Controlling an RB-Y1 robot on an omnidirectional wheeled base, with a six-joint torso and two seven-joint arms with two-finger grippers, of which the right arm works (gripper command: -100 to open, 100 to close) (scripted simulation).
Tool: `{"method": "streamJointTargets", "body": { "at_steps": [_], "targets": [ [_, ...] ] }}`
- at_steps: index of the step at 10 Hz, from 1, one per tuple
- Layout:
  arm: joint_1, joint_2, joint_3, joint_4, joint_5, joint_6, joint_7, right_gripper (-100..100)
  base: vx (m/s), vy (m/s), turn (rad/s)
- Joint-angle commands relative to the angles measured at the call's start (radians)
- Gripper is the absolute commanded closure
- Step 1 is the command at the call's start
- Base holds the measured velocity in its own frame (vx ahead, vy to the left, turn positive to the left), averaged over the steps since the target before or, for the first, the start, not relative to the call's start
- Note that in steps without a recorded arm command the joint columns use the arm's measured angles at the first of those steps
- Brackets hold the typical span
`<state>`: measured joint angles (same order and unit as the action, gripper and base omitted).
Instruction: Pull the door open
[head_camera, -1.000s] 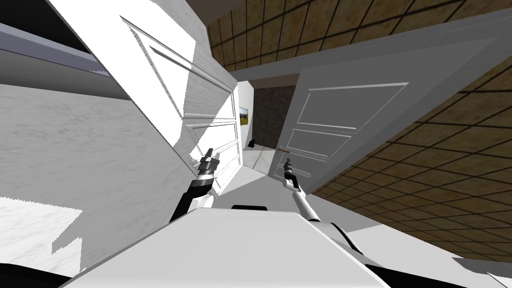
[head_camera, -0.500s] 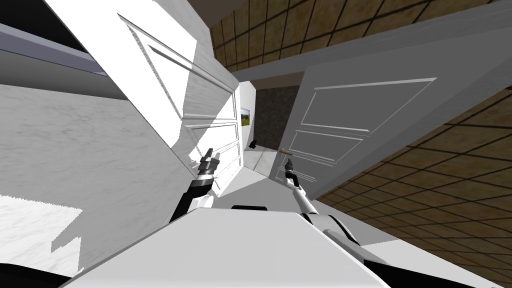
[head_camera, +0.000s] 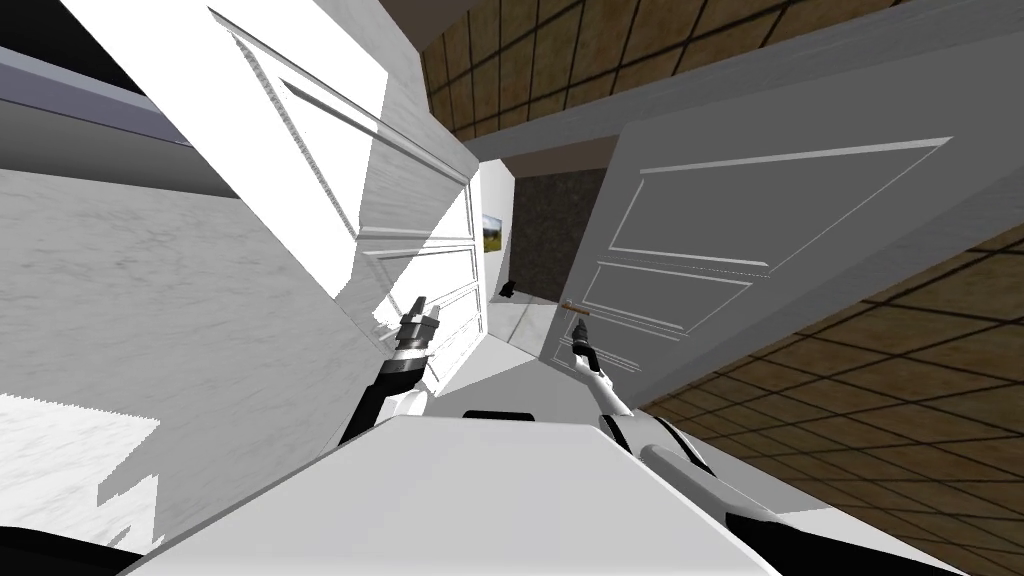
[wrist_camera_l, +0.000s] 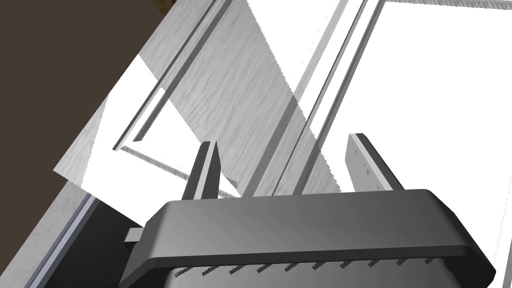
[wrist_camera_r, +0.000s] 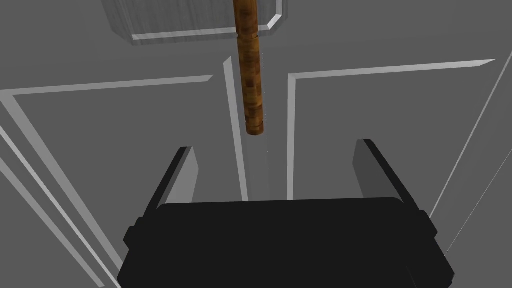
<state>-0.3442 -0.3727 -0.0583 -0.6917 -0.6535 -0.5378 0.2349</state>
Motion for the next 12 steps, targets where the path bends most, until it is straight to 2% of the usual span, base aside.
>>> {"method": "streamJointTargets", "body": {
  "at_steps": [1,2,3,5,6,12],
  "targets": [
    [-0.018,-0.008,-0.004,0.033,-0.022,0.007,0.007,-100,0.090,-0.029,0.073],
    [-0.033,-0.014,-0.004,0.061,-0.035,0.008,0.008,-100,0.093,-0.031,0.074],
    [-0.033,-0.014,-0.004,0.061,-0.035,0.008,0.008,-100,0.056,-0.025,0.017],
    [-0.049,-0.021,-0.003,0.093,-0.049,0.009,0.010,-100,0.037,-0.020,0.025],
    [-0.042,-0.019,-0.002,0.082,-0.043,0.008,0.008,-100,0.025,-0.011,0.012],
    [-0.022,-0.057,-0.013,0.095,-0.051,0.003,-0.023,-100,0.181,-0.077,0.064]
  ]
}}
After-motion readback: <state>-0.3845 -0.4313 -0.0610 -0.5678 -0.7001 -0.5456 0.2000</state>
